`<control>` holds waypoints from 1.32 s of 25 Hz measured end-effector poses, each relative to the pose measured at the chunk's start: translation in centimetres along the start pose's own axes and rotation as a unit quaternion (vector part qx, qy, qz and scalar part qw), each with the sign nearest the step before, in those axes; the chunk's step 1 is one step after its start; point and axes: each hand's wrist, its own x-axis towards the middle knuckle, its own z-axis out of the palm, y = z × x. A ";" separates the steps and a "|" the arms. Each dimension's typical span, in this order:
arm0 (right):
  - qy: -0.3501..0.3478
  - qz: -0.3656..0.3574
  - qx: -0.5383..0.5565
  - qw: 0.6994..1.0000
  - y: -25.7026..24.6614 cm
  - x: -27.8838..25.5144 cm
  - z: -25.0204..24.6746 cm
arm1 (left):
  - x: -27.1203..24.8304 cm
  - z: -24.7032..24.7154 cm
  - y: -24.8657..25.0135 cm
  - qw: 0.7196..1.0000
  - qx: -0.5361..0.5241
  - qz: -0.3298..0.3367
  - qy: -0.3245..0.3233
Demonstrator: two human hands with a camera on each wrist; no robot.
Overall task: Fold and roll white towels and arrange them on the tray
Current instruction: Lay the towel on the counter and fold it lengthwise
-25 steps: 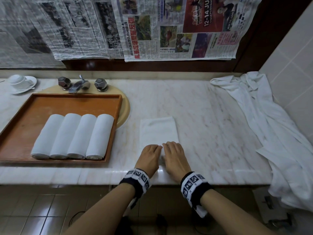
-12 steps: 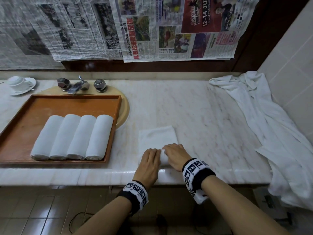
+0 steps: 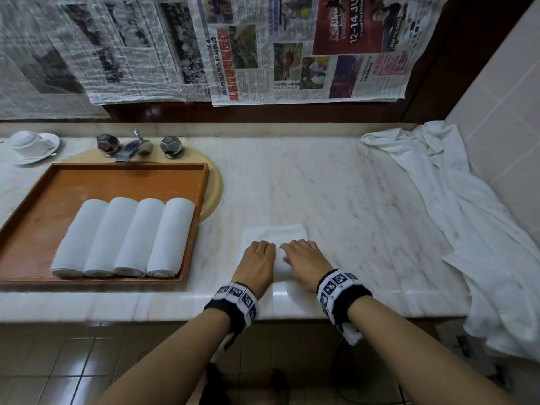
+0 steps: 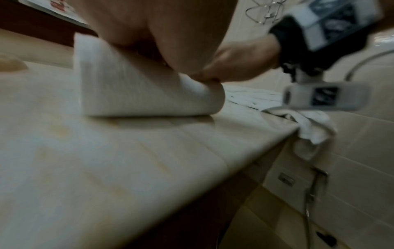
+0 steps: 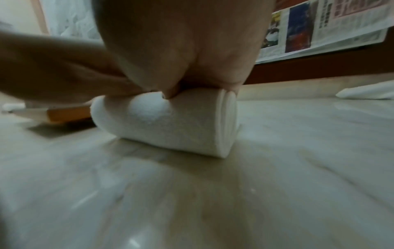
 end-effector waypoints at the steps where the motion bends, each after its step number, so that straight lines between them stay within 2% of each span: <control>1: -0.034 0.018 0.001 0.999 0.0 0.6 -0.5 | -1.1 0.7 0.2 0.999 0.007 0.016 0.037; 2: -0.065 0.037 0.001 0.997 -0.1 1.0 -0.8 | -2.1 1.6 0.4 0.998 0.025 0.031 0.058; 3: -0.084 0.050 0.005 0.995 -0.2 1.2 -1.1 | -3.0 2.4 0.7 0.997 0.047 0.038 0.050; 5: -0.075 0.057 0.016 0.995 -0.3 1.4 -1.0 | -3.8 3.3 0.9 0.995 0.093 0.020 -0.016; 6: -0.033 0.053 0.022 0.998 -0.5 1.3 -0.8 | -3.7 3.6 0.8 0.993 0.110 0.009 -0.038; 8: 0.093 0.037 0.025 0.995 -1.2 -0.1 0.2 | -2.7 3.7 0.6 0.988 0.139 -0.006 -0.065; 10: 0.146 0.016 -0.022 0.989 -1.6 -1.9 1.8 | -1.1 2.8 0.5 0.985 0.150 -0.021 -0.083; 11: 0.142 0.014 -0.053 0.988 -1.5 -2.6 2.7 | -0.2 2.3 0.5 0.984 0.156 -0.025 -0.088; 13: 0.091 0.037 -0.089 0.991 -1.1 -2.8 3.3 | 1.6 1.3 0.3 0.982 0.168 -0.017 -0.083; 17: -0.031 0.059 -0.096 0.993 -0.7 -0.1 0.6 | 4.2 0.4 -0.4 0.977 0.181 -0.025 -0.110; 20: -0.071 0.072 -0.098 0.990 -0.2 2.2 -0.7 | 6.1 0.4 -1.1 0.973 0.184 -0.043 -0.132; 27: -0.189 0.115 -0.007 0.975 1.8 6.5 -3.8 | 8.8 0.0 -1.4 0.964 0.119 -0.110 -0.212; 30: -0.199 0.147 0.039 0.968 1.4 4.9 -3.3 | 7.8 -0.2 -1.5 0.963 0.095 -0.093 -0.234; 33: -0.189 0.129 0.022 0.973 -0.8 3.6 -4.4 | 6.0 -2.4 -2.0 0.972 0.115 -0.040 -0.199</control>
